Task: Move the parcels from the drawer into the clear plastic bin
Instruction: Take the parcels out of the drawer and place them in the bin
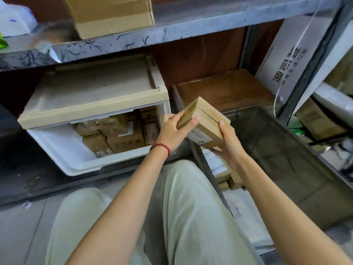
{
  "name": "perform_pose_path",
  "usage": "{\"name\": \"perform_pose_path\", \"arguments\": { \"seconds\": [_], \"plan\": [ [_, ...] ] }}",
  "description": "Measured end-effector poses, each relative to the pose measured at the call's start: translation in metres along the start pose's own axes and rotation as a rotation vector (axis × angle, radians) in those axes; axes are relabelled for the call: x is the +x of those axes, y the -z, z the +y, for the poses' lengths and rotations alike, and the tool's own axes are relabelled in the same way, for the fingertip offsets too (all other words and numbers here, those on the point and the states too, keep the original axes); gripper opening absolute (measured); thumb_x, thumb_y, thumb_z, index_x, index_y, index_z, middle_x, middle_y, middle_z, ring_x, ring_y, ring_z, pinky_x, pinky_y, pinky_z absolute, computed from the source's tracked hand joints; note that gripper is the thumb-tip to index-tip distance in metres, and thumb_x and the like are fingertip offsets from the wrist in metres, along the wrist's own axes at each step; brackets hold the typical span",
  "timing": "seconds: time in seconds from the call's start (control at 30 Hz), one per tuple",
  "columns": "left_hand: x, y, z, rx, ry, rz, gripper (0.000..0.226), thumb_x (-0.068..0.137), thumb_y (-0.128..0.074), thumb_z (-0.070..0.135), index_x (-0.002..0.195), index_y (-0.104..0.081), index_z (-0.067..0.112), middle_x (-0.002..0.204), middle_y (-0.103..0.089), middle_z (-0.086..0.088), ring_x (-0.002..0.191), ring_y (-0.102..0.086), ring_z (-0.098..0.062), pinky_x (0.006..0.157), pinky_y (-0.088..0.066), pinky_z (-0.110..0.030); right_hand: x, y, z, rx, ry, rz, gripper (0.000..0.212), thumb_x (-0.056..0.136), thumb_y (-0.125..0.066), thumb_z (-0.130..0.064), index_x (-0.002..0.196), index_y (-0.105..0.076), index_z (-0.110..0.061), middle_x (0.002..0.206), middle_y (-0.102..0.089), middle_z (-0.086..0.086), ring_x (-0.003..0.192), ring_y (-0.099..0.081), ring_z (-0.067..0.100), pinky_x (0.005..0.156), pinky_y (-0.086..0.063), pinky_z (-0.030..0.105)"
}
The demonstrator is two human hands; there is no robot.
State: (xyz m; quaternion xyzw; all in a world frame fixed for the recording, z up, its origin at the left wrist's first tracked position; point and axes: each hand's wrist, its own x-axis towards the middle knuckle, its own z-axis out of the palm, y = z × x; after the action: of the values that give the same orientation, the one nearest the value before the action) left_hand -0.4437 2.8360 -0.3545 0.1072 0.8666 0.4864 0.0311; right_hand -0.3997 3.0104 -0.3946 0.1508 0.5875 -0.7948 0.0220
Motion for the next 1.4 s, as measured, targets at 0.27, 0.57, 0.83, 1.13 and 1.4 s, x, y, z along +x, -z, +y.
{"name": "perform_pose_path", "arguments": {
  "seconds": [0.27, 0.57, 0.83, 1.13, 1.4],
  "plan": [
    [0.025, -0.11, 0.009, 0.007, -0.037, -0.254, 0.043, 0.083, -0.035, 0.067, 0.12, -0.048, 0.049, 0.127, -0.055, 0.006, 0.114, -0.047, -0.012, 0.09, -0.039, -0.033, -0.015, 0.107, 0.03, 0.323, -0.156, 0.159, 0.072, 0.073, -0.074, -0.042, 0.135, -0.043, -0.021, 0.121, -0.062, 0.009, 0.11, -0.062, 0.027, 0.083, -0.056, 0.047],
    [0.047, -0.195, 0.006, 0.339, -0.147, -0.397, 0.042, 0.098, -0.046, 0.034, 0.139, -0.041, 0.031, 0.138, -0.049, 0.003, 0.127, -0.043, -0.022, 0.103, -0.041, -0.044, -0.011, 0.169, 0.072, 0.546, -0.191, 0.42, 0.059, 0.078, -0.077, -0.025, 0.13, -0.053, -0.008, 0.1, -0.074, 0.005, 0.085, -0.072, 0.011, 0.08, -0.059, 0.032],
    [0.077, -0.207, -0.022, 0.566, -0.281, -0.44, 0.038, 0.095, -0.051, 0.03, 0.132, -0.047, 0.032, 0.125, -0.059, 0.007, 0.116, -0.05, -0.016, 0.088, -0.046, -0.036, 0.029, 0.193, 0.097, 0.373, -0.267, 0.759, 0.094, 0.066, -0.087, -0.027, 0.139, -0.03, -0.012, 0.123, -0.053, 0.004, 0.097, -0.059, 0.011, 0.099, -0.05, 0.038],
    [0.097, -0.198, -0.038, 0.651, -0.306, -0.444, 0.038, 0.095, -0.051, 0.031, 0.132, -0.046, 0.034, 0.125, -0.059, 0.007, 0.117, -0.05, -0.018, 0.093, -0.044, -0.041, 0.081, 0.202, 0.121, 0.333, -0.338, 0.858, 0.067, 0.064, -0.088, -0.033, 0.118, -0.054, -0.013, 0.117, -0.064, 0.007, 0.096, -0.065, 0.018, 0.08, -0.056, 0.033],
    [0.112, -0.199, -0.032, 0.573, -0.343, -0.365, 0.041, 0.095, -0.053, 0.028, 0.135, -0.045, 0.03, 0.128, -0.057, 0.008, 0.123, -0.047, -0.015, 0.098, -0.042, -0.039, 0.099, 0.206, 0.128, 0.412, -0.41, 0.815, 0.046, 0.073, -0.082, -0.039, 0.095, -0.052, -0.011, 0.092, -0.069, 0.008, 0.076, -0.069, 0.017, 0.068, -0.058, 0.032]
  ]
}}
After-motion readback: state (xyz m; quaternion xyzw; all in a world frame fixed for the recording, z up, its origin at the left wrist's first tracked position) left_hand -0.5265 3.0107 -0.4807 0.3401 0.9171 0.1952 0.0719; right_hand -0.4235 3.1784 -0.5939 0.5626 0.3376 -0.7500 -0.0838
